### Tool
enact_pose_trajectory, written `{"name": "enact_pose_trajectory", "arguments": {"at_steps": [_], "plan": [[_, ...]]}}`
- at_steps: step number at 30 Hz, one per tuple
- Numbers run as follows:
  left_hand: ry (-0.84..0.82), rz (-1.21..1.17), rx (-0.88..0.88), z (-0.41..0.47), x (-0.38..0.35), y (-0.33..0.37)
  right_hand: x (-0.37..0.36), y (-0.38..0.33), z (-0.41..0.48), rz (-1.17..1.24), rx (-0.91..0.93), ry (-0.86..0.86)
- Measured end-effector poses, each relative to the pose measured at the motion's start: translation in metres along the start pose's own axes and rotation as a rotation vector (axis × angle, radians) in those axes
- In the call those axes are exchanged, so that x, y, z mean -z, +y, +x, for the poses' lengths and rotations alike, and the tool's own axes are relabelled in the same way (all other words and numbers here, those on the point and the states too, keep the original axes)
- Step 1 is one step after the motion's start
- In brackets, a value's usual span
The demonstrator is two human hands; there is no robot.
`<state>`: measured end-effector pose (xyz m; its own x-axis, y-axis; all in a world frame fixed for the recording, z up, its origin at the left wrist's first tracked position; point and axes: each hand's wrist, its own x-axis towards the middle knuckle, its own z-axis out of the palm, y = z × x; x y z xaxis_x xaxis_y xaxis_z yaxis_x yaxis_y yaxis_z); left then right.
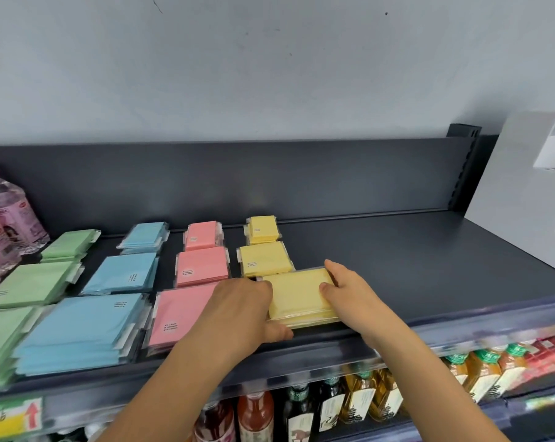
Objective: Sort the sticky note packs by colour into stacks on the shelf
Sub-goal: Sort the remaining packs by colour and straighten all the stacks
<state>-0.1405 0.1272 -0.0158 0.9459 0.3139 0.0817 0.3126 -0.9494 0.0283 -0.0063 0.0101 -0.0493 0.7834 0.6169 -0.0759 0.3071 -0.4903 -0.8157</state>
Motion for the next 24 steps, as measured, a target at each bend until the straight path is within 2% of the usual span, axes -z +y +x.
{"name": "enact_pose_trajectory", "arguments": {"at_steps": [5,10,16,20,24], "plan": [[-0.021,-0.049,0.048,0.003,0.000,0.007,0.006,0.002,0.000,0.094,-0.012,-0.041],[-0.012,0.005,0.065,0.004,-0.009,0.023,0.012,0.007,0.003,0.135,-0.016,-0.054],[0.031,-0.229,0.109,0.011,-0.014,0.046,0.035,0.021,0.004,0.112,-0.021,-0.031],[0.085,-0.413,0.078,0.021,-0.022,0.072,0.064,0.034,0.005,0.072,-0.055,0.004],[0.196,-0.398,0.051,0.023,-0.039,0.087,0.072,0.040,0.003,0.034,-0.041,0.009]]}}
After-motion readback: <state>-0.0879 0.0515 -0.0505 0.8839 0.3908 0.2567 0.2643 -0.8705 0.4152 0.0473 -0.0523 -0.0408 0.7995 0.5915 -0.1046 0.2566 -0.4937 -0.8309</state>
